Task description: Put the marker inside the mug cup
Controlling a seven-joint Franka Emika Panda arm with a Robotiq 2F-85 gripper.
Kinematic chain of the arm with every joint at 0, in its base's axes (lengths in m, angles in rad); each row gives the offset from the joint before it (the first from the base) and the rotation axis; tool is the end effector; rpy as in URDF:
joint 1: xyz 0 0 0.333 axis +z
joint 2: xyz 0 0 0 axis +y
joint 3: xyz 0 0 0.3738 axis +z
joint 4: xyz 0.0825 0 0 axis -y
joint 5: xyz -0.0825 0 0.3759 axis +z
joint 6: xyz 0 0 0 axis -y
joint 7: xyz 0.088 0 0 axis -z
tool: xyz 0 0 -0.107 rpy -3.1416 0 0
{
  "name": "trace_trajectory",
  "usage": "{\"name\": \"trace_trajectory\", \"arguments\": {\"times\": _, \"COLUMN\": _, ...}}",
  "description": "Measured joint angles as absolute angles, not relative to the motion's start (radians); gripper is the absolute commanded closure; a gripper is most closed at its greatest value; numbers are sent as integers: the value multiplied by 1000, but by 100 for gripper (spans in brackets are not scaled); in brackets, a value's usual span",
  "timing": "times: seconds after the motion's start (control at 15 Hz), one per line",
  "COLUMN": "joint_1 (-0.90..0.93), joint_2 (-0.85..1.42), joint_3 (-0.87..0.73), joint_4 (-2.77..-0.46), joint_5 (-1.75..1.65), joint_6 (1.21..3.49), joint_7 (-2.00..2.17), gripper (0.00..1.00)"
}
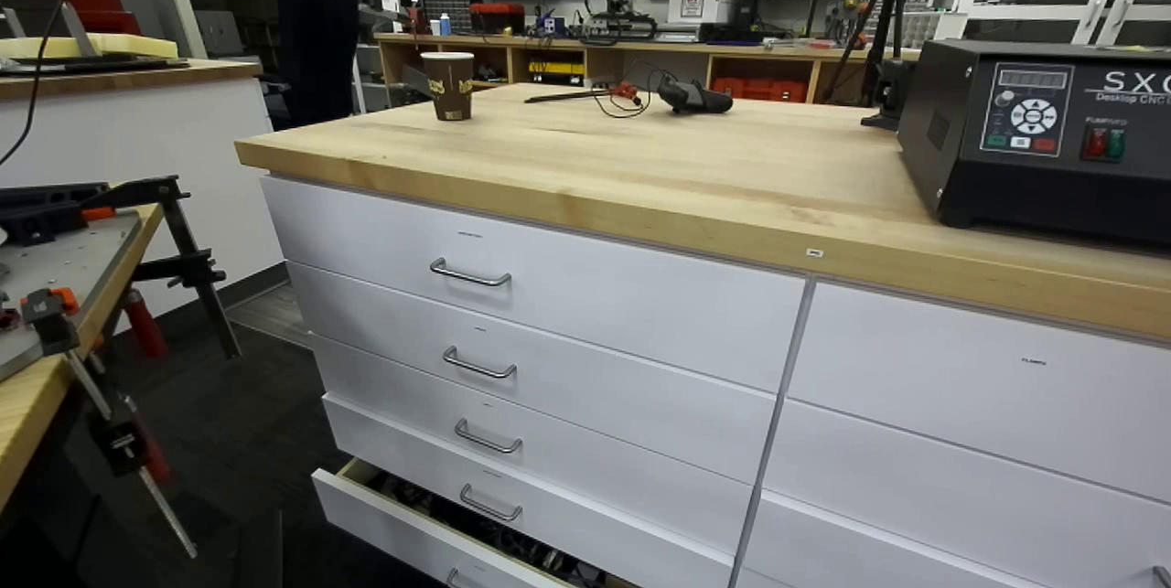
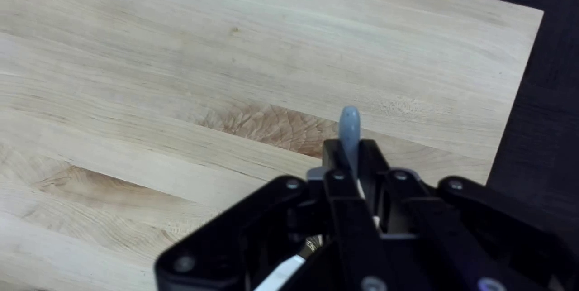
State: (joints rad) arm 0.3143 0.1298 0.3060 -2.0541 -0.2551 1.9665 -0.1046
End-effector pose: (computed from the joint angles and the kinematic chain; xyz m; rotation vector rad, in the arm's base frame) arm 0.4587 0.3015 0.4250 2.6431 1.1965 -0.2245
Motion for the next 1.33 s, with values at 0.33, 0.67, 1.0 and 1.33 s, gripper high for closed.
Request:
{"name": "trace_trajectory", "arguments": {"times": 0.33, "joint_1": 315, "joint_2": 189, "joint_3": 301, "joint_4": -2007, "joint_5": -266, "joint_6": 1930, "joint_7": -86, "gripper": 97}}
{"name": "trace_trajectory", "arguments": {"times": 0.67, "joint_1": 315, "joint_2": 263, "joint_3": 292, "joint_4": -1928, "joint_5": -266, "joint_6": 1888, "joint_7": -74, "gripper": 97}}
{"name": "trace_trajectory", "arguments": {"times": 1.0, "joint_1": 315, "joint_2": 323, "joint_3": 279, "joint_4": -1847, "joint_5": -267, "joint_6": 1845, "joint_7": -73, "gripper": 97}}
{"name": "trace_trajectory", "arguments": {"times": 1.33, "joint_1": 316, "joint_2": 372, "joint_3": 266, "joint_4": -1782, "joint_5": -268, "joint_6": 1814, "joint_7": -68, "gripper": 97}}
